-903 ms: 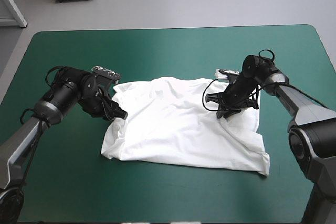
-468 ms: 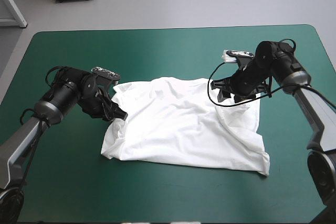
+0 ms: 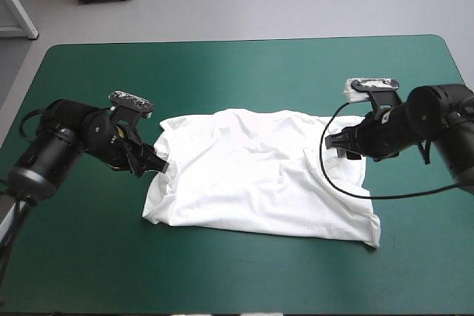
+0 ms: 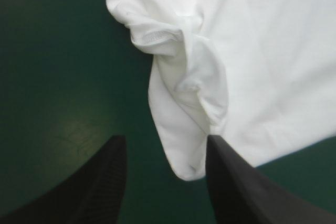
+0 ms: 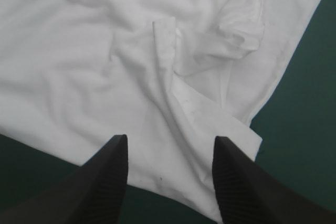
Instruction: Fold the cloth
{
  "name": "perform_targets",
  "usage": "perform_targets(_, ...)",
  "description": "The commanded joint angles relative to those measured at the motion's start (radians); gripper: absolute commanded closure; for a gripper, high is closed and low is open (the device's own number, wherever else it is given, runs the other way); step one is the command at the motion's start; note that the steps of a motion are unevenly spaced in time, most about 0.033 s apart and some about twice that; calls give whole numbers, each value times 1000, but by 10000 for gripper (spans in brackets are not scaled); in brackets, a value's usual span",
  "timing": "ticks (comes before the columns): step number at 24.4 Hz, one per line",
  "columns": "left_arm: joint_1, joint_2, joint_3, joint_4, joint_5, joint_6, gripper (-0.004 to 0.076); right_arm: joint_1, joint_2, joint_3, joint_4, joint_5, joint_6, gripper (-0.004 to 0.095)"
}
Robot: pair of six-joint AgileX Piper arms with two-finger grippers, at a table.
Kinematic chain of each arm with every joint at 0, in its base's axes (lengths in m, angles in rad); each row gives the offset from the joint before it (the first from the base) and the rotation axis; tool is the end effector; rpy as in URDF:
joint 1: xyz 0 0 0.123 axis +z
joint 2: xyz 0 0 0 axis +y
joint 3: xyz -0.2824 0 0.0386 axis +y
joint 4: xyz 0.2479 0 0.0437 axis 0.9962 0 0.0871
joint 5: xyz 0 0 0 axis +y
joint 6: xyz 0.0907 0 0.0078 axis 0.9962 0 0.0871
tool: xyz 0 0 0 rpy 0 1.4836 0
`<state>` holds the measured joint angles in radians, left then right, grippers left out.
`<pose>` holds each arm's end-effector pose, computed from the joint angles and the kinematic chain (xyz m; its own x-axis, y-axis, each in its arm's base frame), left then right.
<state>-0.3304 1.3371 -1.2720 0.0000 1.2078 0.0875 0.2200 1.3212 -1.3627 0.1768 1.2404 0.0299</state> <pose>0.2426 -0.0832 0.3497 -0.8449 0.3822 -0.3742 0.3998 0.9160 0.0328 0.2442 0.0701 0.3798 -0.8946 -0.1115 -0.4327 -0.2102 0.9595 0.1874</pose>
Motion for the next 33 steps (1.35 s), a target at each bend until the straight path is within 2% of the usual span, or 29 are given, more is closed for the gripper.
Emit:
perform_targets(1, -5, -91, -29, -89, -5, -15, 378, 1, -75, 13, -3, -23, 18, 438)
perform_targets(4, -6, -96, -17, -135, 11, -15, 378, 1, -84, 13, -3, -23, 28, 438)
perform_targets(9, -6, -98, 156, -150, -29, -30, 378, 1, -86, 13, 6, -23, 40, 438)
perform_targets(13, -6, -98, 287, -146, -150, -34, 378, 1, -86, 13, 6, -23, 40, 438)
perform_targets(15, -6, -96, 369, -146, -247, -87, 378, 1, -86, 13, 6, -23, 48, 438)
perform_targets(18, -6, -96, 482, -138, -328, -116, 378, 1, -86, 13, 6, -23, 58, 438)
perform_targets(21, -6, -89, 527, -132, -411, -149, 378, 1, -86, 13, 6, -23, 58, 438)
perform_targets(26, -6, 0, 529, -103, -443, -187, 423, 1, -86, 13, 8, -23, 69, 438)
perform_targets(31, -6, 95, 529, -110, -447, -193, 433, 1, -86, 13, 8, -23, 72, 438)
perform_targets(33, -6, 117, 529, -110, -447, -213, 482, 1, -86, 13, 6, -23, 73, 438)
